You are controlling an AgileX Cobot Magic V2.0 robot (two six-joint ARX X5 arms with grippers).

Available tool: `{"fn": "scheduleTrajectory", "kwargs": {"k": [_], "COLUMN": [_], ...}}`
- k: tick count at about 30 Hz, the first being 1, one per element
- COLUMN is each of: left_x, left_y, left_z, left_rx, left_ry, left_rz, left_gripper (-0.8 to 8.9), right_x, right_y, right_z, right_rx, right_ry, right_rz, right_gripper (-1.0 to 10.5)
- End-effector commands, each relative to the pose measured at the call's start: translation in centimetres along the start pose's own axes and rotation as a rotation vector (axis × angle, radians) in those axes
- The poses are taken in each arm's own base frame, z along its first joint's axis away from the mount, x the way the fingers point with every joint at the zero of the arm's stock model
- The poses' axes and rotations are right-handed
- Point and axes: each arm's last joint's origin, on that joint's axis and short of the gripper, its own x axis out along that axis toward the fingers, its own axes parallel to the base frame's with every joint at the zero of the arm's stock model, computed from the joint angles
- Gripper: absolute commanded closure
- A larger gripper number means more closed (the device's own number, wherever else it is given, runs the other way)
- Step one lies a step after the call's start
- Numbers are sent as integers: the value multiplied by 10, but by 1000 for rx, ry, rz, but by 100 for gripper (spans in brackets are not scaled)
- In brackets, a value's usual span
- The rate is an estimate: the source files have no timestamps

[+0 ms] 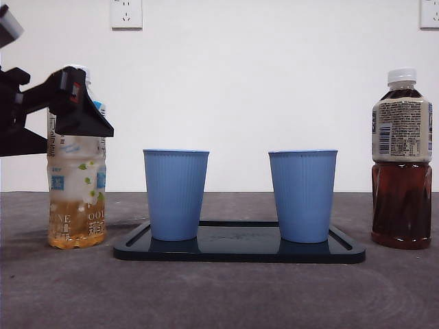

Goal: Pour the drink into the cup

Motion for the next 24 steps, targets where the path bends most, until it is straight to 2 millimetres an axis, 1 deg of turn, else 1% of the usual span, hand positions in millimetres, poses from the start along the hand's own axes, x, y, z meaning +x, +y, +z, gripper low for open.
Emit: {"fn": "scheduleTrajectory", "kwargs": {"k": [1, 2, 4, 8, 12, 19, 22, 24], "left_x": [5, 7, 9, 9, 9, 8, 3, -2], "left_y": [0, 1, 1, 1, 1, 1, -1, -3], "left_z": [-3, -4, -6, -6, -6, -3, 5, 14], "left_rx": [23, 24, 23, 23, 23, 26, 33, 45], "left_ry": [-8, -7, -4, -3, -8, -27, -69, -93], "left_rz": [1, 1, 1, 1, 1, -2, -6, -8], "left_gripper": [230, 242, 304, 474, 575, 568, 568, 568], "right_x": [-3, -3, -3, -3, -3, -3, -3, -3], "right_y": [1, 1, 1, 1, 1, 1, 1, 1], "right_z": [3, 3, 3, 3, 3, 3, 3, 3], "right_rx": [4, 4, 4, 4, 4, 4, 4, 4], "right_ry": [-17, -17, -17, -18, -19, -19, -19, -19], "right_rz": [9, 9, 9, 6, 2, 2, 3, 3], "right_gripper": [491, 491, 491, 491, 491, 491, 491, 491]}}
